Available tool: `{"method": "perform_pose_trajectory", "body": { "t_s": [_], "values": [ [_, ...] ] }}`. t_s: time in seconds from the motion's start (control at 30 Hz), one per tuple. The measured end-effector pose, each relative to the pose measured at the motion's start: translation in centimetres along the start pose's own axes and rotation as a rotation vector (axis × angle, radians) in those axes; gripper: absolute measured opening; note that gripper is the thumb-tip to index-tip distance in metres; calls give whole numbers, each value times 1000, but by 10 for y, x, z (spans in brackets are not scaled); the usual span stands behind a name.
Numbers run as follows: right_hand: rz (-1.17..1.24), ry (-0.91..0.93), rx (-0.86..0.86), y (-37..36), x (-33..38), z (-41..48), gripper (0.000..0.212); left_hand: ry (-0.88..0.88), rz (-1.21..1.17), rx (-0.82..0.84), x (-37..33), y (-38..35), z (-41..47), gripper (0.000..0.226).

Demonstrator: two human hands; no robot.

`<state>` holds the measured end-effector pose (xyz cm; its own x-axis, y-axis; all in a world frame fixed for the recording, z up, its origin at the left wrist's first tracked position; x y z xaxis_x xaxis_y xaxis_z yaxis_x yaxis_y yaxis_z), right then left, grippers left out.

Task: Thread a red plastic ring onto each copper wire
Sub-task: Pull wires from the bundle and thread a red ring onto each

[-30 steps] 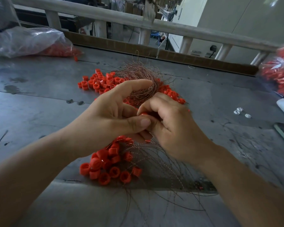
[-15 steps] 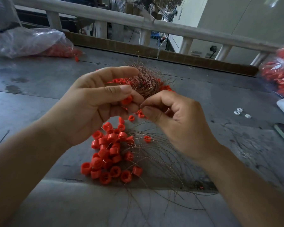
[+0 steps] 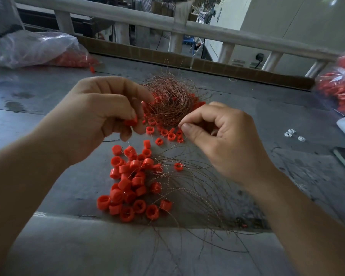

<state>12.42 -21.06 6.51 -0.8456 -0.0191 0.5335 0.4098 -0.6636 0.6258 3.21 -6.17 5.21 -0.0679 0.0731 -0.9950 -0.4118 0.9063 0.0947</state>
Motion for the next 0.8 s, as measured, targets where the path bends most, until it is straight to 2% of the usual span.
{"method": "perform_pose_trajectory", "body": {
  "t_s": [0.23, 0.4, 0.53, 0.6, 0.8],
  "values": [
    [-59, -68, 279, -15, -5, -2, 4, 76, 306, -82, 7, 2, 6, 19],
    [-136, -85, 428, -22, -6, -7, 5, 92, 465, -289, 18, 11, 15, 21],
    [-112, -118, 410, -21, -9, -7, 26, 17, 747, -605, 18, 28, 19, 19],
    [-107, -124, 390, -19, -10, -7, 35, 22, 819, -687, 21, 40, 23, 20],
    [-121, -128, 244, -8, -10, -3, 33, 24, 965, -605, 34, 40, 36, 30]
  ]
}}
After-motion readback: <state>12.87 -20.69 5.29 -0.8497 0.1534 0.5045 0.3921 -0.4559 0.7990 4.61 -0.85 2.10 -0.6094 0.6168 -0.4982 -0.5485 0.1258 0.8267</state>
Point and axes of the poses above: each hand's wrist, its own z-axis towards the middle knuckle, its own y-axis out of the back of the hand, x = y × z, the point moved 5 cm from there along z, towards the middle knuckle, and after that the axes turned 10 degrees about y, right-handed, at the moved point
